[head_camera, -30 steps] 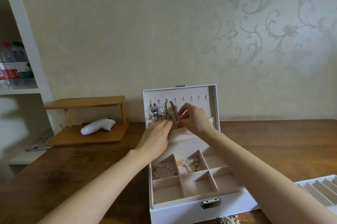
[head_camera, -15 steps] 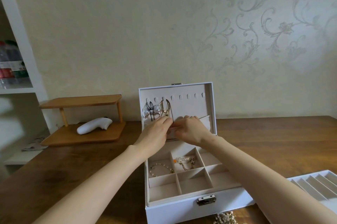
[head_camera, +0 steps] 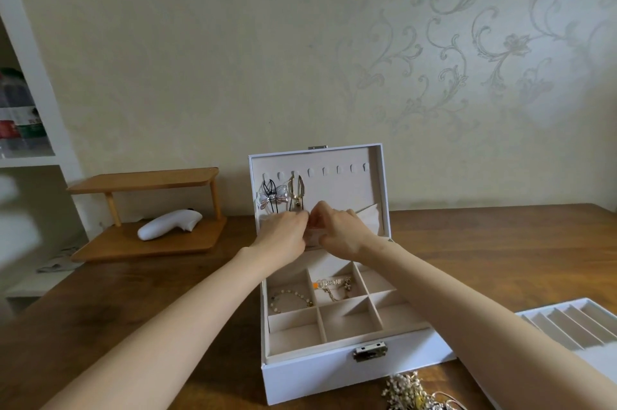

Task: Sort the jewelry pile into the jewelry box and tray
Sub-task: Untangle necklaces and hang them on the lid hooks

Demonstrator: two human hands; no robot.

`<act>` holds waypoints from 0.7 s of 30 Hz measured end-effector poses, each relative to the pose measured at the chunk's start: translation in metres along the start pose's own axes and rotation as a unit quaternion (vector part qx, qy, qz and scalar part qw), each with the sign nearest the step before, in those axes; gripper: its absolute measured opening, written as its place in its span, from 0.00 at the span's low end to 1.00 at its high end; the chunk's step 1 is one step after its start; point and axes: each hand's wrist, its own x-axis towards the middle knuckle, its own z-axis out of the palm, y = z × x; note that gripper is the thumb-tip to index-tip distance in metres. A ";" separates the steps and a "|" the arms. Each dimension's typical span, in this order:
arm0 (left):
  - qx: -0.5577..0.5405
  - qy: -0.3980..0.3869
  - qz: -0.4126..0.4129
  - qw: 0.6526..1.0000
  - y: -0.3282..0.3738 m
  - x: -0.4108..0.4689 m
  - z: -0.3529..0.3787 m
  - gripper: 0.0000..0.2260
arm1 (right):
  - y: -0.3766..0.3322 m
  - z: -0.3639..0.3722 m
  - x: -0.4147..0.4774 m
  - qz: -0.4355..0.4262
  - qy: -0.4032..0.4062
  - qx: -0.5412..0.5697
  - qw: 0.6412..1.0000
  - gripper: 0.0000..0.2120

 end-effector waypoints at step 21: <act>-0.284 0.111 0.227 0.925 0.038 -0.124 -0.004 0.10 | 0.009 -0.048 -0.186 -0.102 0.054 0.046 0.992 0.07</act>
